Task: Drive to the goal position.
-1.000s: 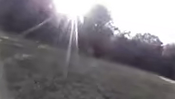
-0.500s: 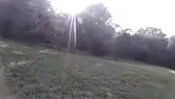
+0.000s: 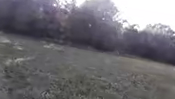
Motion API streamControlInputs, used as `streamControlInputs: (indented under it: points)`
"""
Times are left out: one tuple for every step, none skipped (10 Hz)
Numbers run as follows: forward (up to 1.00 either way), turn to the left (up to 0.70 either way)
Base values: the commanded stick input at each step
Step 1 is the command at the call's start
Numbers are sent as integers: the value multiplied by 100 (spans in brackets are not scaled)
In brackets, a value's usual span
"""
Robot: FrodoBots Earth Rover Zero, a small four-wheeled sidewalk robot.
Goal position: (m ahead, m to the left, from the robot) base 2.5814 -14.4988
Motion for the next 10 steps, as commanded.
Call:
streamControlInputs:
  points:
    - [70,0]
    - [70,0]
    - [70,0]
    - [70,0]
    - [70,0]
    - [70,0]
    - [70,0]
    - [70,0]
    - [70,0]
    - [70,0]
